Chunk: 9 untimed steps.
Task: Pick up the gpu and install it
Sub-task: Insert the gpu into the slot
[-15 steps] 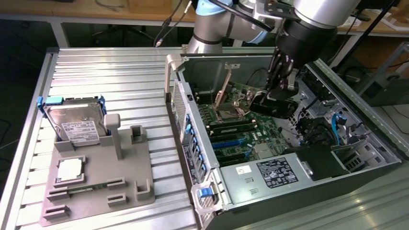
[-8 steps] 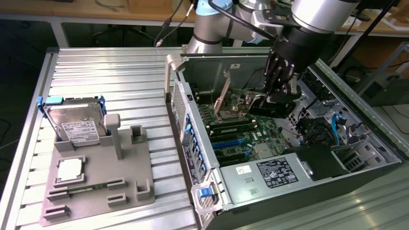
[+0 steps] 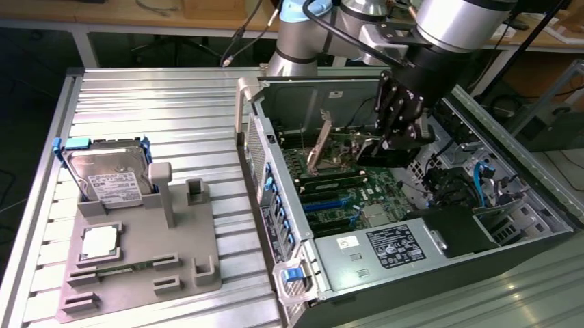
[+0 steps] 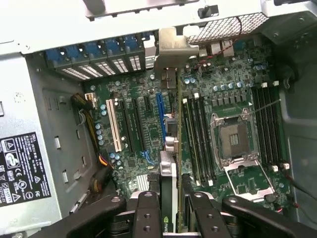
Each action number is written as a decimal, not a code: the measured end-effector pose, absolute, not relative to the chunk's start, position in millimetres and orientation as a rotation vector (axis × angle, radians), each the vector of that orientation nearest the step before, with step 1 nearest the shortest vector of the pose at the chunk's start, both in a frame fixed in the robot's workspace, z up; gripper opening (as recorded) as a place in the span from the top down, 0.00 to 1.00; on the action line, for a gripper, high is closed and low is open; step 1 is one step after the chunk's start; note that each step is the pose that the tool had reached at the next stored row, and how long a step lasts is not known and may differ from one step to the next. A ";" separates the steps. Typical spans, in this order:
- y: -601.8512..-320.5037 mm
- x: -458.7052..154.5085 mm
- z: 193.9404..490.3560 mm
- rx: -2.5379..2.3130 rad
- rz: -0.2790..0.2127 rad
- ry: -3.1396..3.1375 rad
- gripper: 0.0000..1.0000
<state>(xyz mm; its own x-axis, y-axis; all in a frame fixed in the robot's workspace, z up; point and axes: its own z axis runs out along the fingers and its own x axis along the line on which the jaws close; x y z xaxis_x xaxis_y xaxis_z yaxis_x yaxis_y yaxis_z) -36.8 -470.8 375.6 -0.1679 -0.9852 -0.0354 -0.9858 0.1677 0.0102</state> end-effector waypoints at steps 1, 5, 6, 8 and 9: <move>-470.8 -36.3 375.0 -2.024 0.048 2.375 0.73; -470.8 -34.7 372.5 -2.063 0.048 2.341 0.73; -470.8 -34.4 372.1 -2.069 0.048 2.336 0.73; -470.8 -34.2 371.6 -2.076 0.048 2.331 0.73; -470.8 -34.2 371.7 -2.076 0.048 2.331 0.73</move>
<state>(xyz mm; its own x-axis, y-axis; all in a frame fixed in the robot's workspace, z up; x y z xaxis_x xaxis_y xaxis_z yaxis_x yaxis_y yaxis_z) -34.2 -470.8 371.7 -0.1155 -0.9927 -0.0354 -0.9933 0.1153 0.0093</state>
